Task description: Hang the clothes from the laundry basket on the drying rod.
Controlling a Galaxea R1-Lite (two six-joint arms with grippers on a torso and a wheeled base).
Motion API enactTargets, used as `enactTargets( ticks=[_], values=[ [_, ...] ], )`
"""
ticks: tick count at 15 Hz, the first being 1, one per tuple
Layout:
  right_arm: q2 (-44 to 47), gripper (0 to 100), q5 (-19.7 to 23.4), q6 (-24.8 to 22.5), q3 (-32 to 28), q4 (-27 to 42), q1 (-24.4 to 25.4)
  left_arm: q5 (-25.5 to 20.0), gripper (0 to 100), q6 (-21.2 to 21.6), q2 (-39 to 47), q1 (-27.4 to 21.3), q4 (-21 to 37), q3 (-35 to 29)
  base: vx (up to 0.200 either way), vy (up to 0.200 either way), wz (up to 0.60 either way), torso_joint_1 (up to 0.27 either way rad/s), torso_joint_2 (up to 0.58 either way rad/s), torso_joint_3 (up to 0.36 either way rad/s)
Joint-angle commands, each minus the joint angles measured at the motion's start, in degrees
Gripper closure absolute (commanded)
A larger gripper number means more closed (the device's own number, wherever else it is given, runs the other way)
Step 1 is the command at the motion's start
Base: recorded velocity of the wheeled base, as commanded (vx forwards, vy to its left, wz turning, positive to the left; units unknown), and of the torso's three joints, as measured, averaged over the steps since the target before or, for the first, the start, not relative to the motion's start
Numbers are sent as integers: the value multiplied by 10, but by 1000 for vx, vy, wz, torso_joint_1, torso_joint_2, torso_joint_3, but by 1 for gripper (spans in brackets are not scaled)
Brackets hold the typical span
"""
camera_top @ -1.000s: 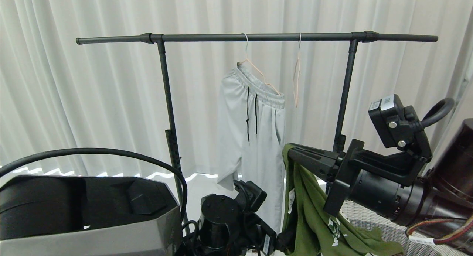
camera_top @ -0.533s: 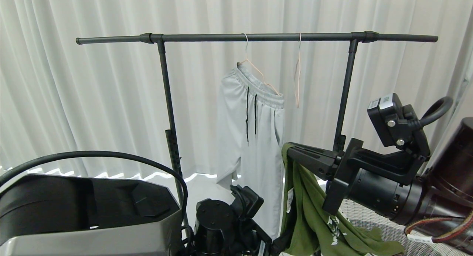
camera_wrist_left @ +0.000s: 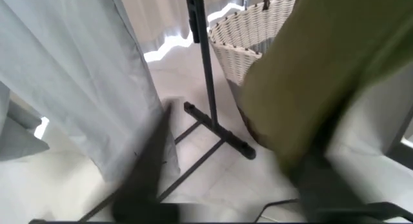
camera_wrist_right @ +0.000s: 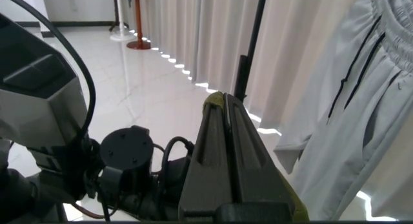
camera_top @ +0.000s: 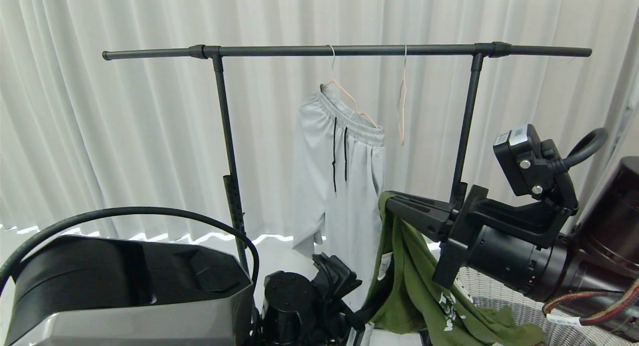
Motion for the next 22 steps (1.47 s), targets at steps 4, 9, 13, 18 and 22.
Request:
enactTargets(
  ticks=[4,9,13,18,22],
  values=[
    [-1,100,0,1,0,0,-2,6,100,31,-29,2,-27,25,0,0,0,0,0,0],
    [11,100,0,-2,3,0,-29,3,100,31,-165,60,33,41,0,0,0,0,0,0],
    [30,100,1,-6,-19,0,-79,7,100,32,-384,140,299,-37,0,0,0,0,0,0],
    [-37,100,9,-28,-22,1,-163,9,100,33,-540,152,692,-300,0,0,0,0,0,0],
    [-98,100,21,-30,-64,19,-197,22,100,35,-512,107,813,-496,0,0,0,0,0,0]
  ],
)
